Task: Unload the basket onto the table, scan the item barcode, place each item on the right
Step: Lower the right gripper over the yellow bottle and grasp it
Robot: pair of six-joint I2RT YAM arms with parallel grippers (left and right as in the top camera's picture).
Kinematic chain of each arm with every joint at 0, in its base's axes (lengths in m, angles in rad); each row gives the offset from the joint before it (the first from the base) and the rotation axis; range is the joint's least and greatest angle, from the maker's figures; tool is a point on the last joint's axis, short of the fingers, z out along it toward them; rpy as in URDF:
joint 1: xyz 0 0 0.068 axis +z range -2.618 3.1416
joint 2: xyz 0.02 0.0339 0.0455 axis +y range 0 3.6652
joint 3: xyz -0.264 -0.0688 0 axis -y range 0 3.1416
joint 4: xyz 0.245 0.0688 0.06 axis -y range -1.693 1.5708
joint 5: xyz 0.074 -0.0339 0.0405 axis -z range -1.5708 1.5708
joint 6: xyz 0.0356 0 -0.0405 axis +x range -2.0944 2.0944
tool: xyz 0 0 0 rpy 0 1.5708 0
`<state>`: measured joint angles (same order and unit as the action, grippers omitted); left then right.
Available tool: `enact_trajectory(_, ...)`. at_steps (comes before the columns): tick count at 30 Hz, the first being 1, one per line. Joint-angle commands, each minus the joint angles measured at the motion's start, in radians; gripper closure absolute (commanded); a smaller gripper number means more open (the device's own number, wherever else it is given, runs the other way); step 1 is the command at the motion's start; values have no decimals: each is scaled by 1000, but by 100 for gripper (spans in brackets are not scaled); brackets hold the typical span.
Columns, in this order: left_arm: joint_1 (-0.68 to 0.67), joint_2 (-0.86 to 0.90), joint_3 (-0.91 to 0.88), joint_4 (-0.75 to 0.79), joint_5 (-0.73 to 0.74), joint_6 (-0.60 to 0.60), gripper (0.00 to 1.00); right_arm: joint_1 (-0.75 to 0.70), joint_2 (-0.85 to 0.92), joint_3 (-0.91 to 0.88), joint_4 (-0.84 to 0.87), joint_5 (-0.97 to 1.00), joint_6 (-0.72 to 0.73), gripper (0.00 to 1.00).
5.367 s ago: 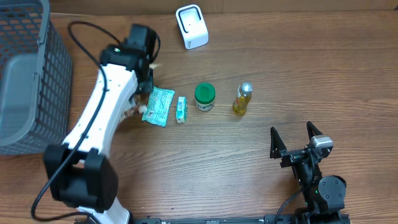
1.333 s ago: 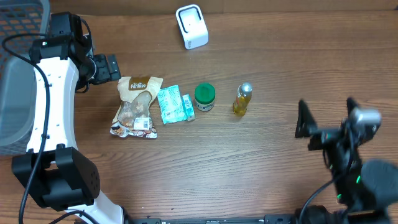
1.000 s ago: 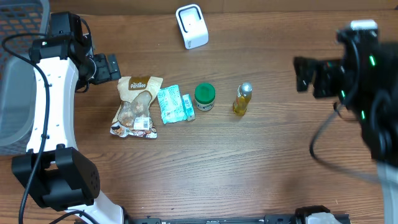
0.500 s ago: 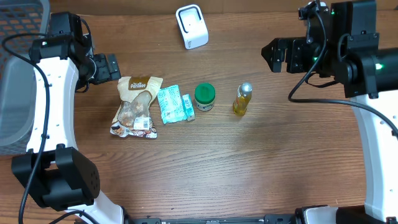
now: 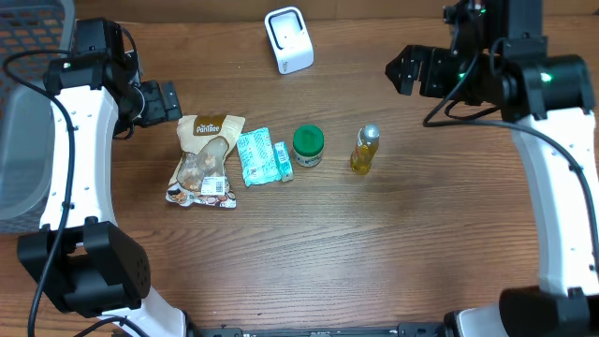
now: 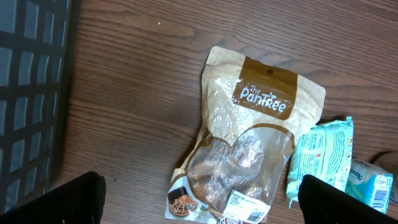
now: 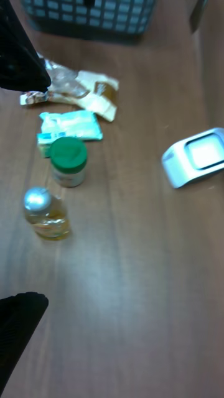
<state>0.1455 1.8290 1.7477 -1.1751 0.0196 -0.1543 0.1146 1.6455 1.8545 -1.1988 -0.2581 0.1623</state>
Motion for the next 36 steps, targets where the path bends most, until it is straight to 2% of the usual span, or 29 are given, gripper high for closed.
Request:
enact_trajectory(1,-3,-24,22,2,3,-10,0,34,100,17,-52,-5,29,1)
enact_trajectory(4,-5,-24,22,1,3,-10,0,65,153,17,-69,10,53,0)
enact_trajectory(15,-5,-24,22,2,3,-10,1,237,239,15,-105,348,192,0)
enact_trajectory(26,-5,-24,22,2,3,-10,1,240,340,14,-173,294,217,0)
enact_trajectory(31,-5,-24,22,1,3,-10,0,240,364,13,-196,294,239,6)
enact_trajectory(36,-5,-24,22,2,3,-10,0,240,364,-8,-206,294,239,8)
